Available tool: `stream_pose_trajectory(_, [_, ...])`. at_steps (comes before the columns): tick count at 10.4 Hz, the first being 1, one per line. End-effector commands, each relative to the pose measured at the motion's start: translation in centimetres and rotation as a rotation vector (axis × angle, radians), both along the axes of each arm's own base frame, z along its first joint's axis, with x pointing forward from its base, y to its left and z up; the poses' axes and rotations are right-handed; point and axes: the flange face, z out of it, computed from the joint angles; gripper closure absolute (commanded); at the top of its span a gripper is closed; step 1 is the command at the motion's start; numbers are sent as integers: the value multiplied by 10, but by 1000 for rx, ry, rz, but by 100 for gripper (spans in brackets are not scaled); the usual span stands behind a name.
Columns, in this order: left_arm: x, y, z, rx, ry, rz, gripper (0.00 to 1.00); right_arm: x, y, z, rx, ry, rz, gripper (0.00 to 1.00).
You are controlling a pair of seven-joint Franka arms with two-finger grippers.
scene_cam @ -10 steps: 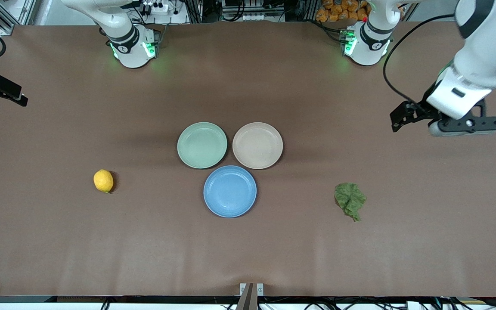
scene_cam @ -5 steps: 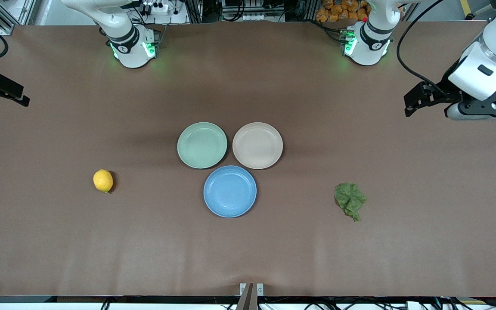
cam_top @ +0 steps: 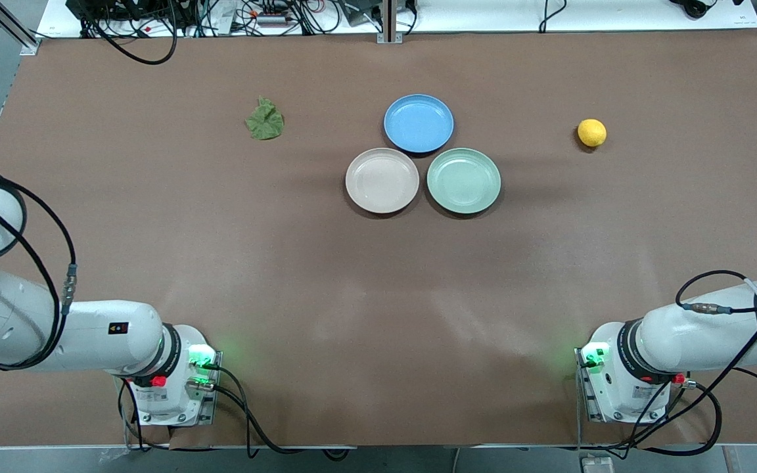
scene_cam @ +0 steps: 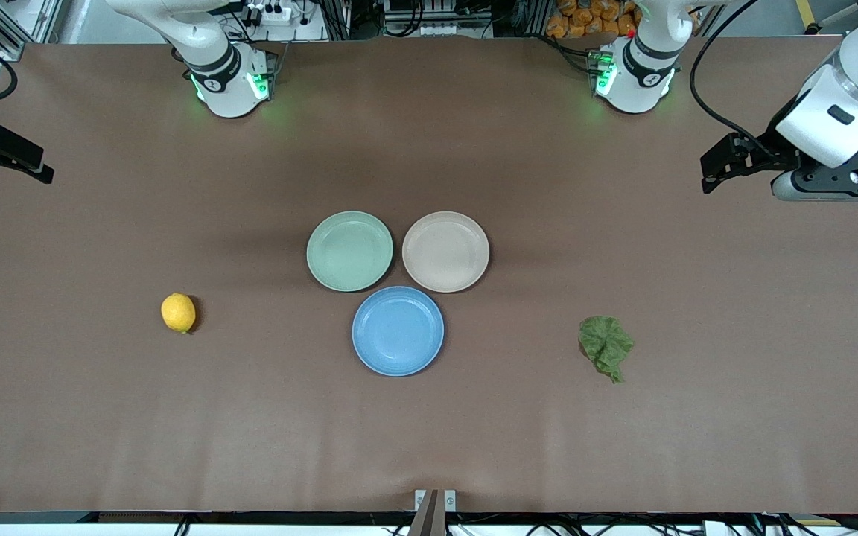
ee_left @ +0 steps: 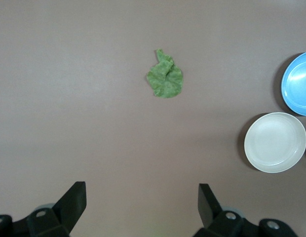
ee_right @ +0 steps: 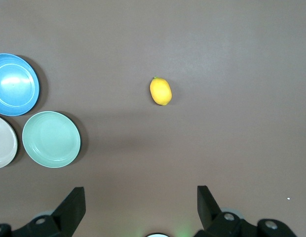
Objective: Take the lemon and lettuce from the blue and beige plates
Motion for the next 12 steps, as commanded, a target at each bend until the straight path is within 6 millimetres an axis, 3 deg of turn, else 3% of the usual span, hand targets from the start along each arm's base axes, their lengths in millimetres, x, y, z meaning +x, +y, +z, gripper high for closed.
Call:
stream_pose_trajectory(1, [-10, 7, 20, 43, -23, -11, 0, -2, 1, 7, -4, 1, -2, 0])
stream_pose_trajectory(4, [-9, 18, 21, 34, -26, 6, 0, -2, 4, 6, -5, 2, 4, 0])
stream_pose_trajectory(12, [-10, 11, 31, 18, -48, 2, 0, -3, 3, 7, -5, 7, 2, 0])
